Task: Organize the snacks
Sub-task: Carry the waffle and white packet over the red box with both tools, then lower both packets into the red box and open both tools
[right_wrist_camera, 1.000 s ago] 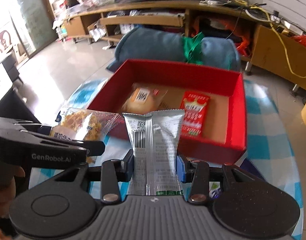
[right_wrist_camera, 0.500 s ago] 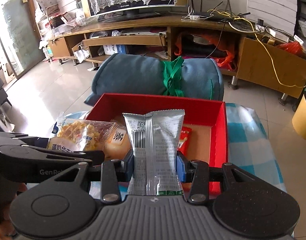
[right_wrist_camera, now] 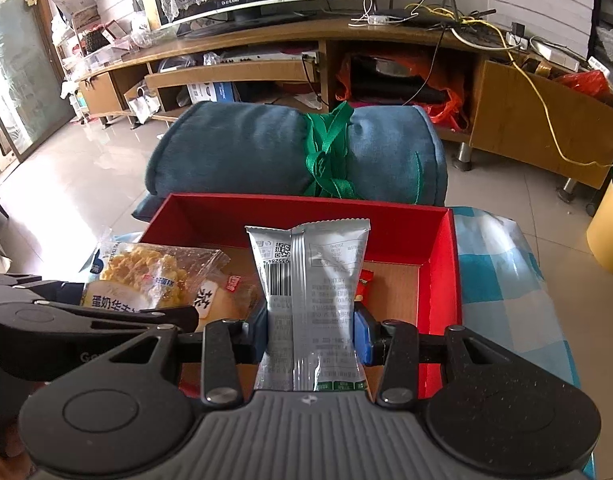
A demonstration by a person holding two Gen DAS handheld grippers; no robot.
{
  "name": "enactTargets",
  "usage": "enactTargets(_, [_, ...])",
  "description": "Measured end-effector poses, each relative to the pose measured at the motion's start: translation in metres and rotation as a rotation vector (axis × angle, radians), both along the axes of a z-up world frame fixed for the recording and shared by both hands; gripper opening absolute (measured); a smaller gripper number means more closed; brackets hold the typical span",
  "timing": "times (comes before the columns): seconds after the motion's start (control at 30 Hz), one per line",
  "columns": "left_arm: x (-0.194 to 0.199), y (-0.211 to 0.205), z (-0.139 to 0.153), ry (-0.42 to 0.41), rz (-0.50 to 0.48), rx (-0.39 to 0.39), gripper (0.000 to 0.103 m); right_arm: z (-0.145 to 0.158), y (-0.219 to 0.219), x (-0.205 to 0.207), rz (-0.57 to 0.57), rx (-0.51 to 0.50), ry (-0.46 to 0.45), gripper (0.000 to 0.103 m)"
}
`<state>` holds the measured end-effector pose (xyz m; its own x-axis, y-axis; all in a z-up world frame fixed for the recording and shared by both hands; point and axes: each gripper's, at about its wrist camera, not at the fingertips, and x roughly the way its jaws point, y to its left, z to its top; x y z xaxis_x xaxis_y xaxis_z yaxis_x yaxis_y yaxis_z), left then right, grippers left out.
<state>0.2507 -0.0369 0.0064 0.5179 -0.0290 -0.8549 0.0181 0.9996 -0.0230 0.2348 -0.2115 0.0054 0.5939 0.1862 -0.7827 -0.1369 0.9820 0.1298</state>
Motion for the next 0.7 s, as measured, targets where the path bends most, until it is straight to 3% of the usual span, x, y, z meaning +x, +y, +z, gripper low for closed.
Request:
enactTargets(0.4, [0.013,-0.001,-0.028,0.046,0.023,0.050,0.086,-0.030,0.006,0.017,0.013,-0.033,0.043,0.037])
enactTargets(0.7, [0.014,-0.005,-0.030,0.038,0.014,0.073,0.087,-0.037,0.004,0.019,0.005,-0.041,0.044,0.038])
